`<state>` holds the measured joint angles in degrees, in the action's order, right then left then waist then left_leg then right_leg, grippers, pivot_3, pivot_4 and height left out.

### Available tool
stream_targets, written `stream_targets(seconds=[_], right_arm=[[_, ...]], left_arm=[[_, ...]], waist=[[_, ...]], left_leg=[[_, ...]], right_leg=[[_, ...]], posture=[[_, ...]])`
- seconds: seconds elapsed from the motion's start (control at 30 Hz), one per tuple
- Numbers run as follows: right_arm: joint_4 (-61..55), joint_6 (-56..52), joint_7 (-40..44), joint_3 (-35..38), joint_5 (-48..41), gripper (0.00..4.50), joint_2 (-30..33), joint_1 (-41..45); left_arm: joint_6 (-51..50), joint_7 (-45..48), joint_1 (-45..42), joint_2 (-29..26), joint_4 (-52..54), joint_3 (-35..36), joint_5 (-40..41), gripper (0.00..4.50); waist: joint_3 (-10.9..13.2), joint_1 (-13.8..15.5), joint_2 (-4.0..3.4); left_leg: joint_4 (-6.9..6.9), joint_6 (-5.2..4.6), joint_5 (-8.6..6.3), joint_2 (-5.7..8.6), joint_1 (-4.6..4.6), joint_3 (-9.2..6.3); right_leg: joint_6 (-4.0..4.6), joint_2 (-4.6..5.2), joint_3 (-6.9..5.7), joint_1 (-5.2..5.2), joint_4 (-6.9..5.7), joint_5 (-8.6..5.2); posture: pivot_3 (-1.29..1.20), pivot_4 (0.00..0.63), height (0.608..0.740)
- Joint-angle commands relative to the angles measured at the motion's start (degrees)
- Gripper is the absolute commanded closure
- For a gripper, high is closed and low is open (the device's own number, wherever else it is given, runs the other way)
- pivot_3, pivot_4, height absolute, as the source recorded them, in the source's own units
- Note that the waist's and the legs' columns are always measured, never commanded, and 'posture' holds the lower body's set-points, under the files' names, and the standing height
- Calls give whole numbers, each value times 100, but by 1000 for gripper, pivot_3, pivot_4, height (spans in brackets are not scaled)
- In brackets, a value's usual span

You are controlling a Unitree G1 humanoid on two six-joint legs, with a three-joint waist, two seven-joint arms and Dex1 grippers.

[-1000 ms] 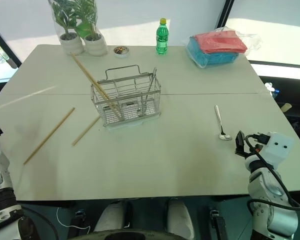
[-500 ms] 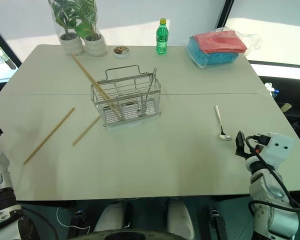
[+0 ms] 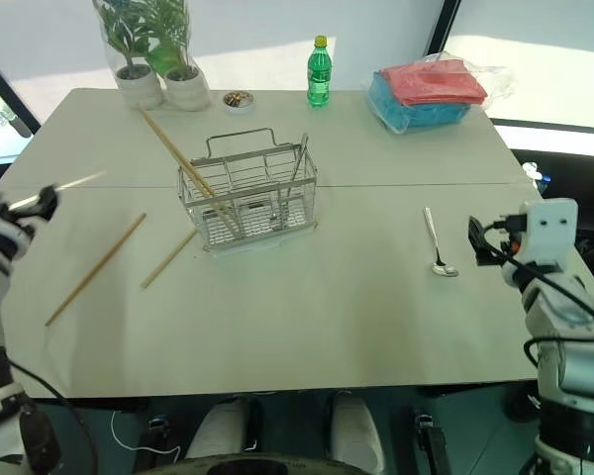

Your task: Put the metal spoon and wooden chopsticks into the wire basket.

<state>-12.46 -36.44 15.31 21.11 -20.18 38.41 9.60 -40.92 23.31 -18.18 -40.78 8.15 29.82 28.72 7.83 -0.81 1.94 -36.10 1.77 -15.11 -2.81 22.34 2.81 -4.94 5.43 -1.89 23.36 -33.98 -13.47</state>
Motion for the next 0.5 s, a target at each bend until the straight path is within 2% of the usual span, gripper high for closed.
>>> stream_targets(seconds=[0.03,0.23,0.37,0.5], right_arm=[[397,-447,333,-289,-65,73,206,584],[1464,-993,714,-1118,184,73,222,1649],[1966,-970,1052,-1567,405,73,271,1956],[2619,-982,1247,-1867,629,73,243,2222]], left_arm=[[-343,1372,176,-581,940,-475,773,0],[-868,2715,141,-1337,1571,-952,1709,0],[-735,3134,-99,-1557,1627,-1413,1650,0],[-604,3342,-580,-1484,1649,-2156,1427,0]], waist=[[8,-8,-12],[33,4,-38],[35,28,-41],[37,27,-38]], left_leg=[[2,0,0,1,0,2],[1,-2,1,-2,2,-1],[-1,-3,1,-2,2,-5],[-8,-3,1,2,5,-5]], right_leg=[[0,0,2,0,2,0],[0,-12,4,4,2,0],[1,-17,4,1,2,0],[0,-17,8,-6,5,0]], posture=[[0,150,723],[0,150,723],[0,150,723],[0,150,723]])
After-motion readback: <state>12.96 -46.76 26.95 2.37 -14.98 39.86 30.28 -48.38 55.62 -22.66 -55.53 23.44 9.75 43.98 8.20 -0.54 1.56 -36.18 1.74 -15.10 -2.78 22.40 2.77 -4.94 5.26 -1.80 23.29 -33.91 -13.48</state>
